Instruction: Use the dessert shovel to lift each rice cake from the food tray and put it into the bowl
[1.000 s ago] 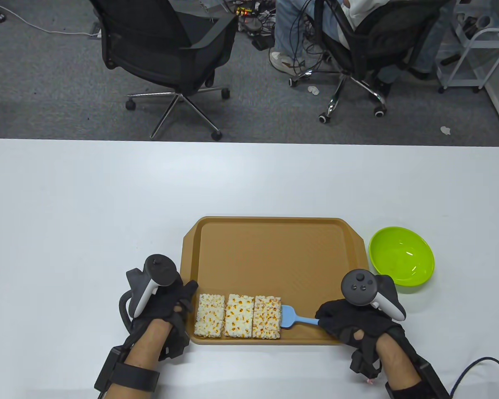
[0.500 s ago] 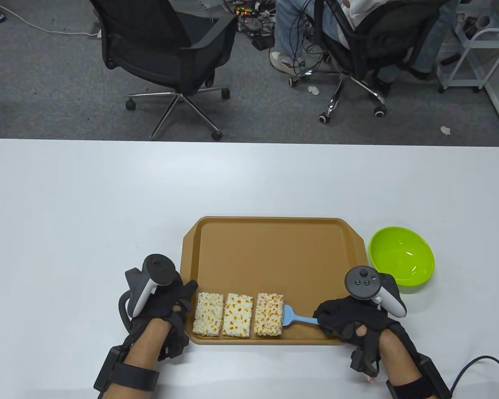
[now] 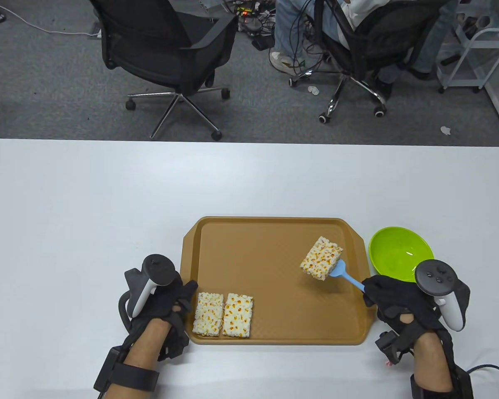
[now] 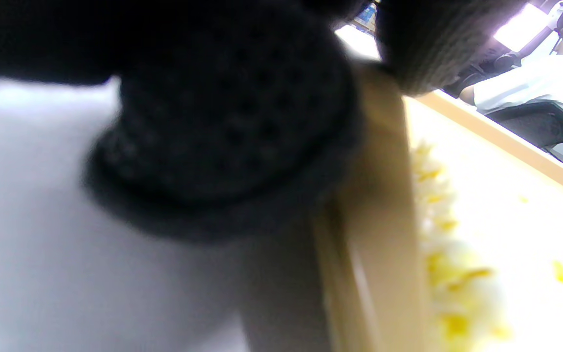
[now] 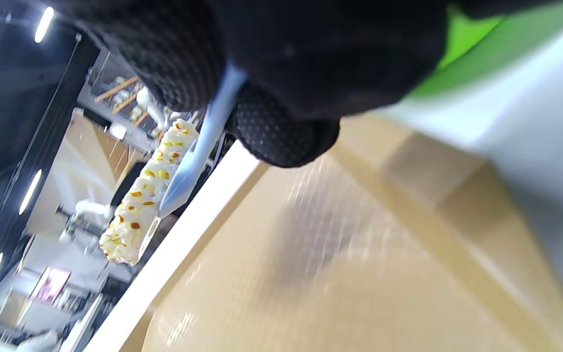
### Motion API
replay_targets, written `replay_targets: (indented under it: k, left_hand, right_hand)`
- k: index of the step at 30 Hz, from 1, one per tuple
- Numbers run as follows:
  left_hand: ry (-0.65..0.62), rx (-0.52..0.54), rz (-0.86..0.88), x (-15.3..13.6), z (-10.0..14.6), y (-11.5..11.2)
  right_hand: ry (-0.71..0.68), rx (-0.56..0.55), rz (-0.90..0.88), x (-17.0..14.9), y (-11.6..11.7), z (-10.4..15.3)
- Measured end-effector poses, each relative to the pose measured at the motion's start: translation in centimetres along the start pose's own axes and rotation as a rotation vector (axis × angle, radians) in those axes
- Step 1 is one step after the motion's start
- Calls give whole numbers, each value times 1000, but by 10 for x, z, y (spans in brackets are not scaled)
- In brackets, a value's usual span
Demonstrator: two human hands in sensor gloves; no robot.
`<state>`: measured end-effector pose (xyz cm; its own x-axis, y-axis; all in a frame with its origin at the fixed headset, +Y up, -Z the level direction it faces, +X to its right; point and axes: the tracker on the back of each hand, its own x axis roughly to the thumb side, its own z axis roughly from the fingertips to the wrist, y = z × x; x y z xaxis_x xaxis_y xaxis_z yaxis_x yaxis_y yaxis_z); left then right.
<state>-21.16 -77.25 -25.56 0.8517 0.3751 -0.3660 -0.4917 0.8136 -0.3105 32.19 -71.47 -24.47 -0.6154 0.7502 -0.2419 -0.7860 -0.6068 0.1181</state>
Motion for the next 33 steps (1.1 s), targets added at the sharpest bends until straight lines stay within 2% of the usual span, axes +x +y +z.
replay_targets:
  k: [2,13,19,22,29,33]
  left_hand:
    - [0,-1,1,0,0,0]
    - [-1,-6,3,0,0,0]
    - [-2,-8,6,0,0,0]
    - [-2,-7,11,0,0,0]
    - [-2,-7,10,0,0,0]
    - [-2,-6,10,0,0,0]
  right_hand:
    - [26,-79,10,-5,-11,3]
    - [237,-303,19,-34,-44,8]
    - [378,-343,-118,-52,-52,11]
    - [447,-355,-132,-57,-53,12]
    - [549,-372,-29,-57,-49,12]
    - [555,-405,104,-47,-42,8]
